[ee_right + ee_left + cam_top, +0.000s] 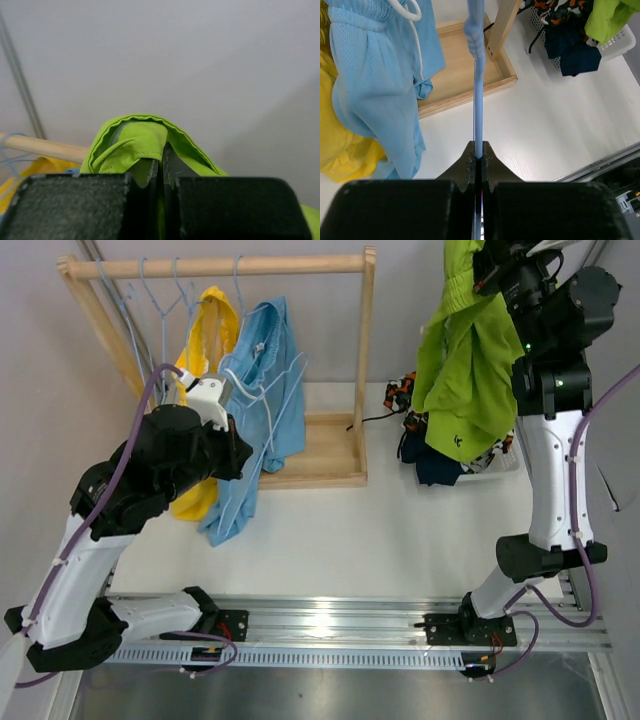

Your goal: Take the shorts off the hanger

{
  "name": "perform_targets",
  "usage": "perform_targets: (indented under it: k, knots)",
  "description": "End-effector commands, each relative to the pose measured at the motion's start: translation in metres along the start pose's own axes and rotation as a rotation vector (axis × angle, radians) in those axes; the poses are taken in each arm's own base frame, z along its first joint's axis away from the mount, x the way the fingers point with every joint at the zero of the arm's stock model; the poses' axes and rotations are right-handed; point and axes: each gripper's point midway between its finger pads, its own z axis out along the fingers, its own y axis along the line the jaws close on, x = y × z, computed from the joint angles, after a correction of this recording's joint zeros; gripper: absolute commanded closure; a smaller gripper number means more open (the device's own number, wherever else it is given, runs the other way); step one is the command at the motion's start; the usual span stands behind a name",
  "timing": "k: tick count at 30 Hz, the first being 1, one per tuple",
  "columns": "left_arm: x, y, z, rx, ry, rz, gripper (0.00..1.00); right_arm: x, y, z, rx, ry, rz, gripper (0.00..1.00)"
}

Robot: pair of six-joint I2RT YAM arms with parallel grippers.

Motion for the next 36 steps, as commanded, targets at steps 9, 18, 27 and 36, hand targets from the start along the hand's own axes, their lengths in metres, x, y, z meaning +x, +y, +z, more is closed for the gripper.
perform_targets:
  k: [9,18,27,36]
  knots:
    - [-0.025,-0.004,0.048,-0.090,-0.038,0.022,1.00,0.210,-0.138,-0.093,0.396,0.250,-0.001,1.00]
    - [-0.084,0.002,0.107,-0.180,-0.056,0.030,1.00,0.354,-0.191,-0.239,0.823,0.580,0.204,0.64]
    - [-0.139,0.004,0.140,-0.161,-0.164,0.004,1.00,0.372,-0.144,-0.283,0.770,0.653,0.392,0.01]
    - [-0.184,-0.019,0.152,-0.068,-0.330,-0.030,1.00,0.374,-0.112,-0.284,0.636,0.671,0.452,0.01]
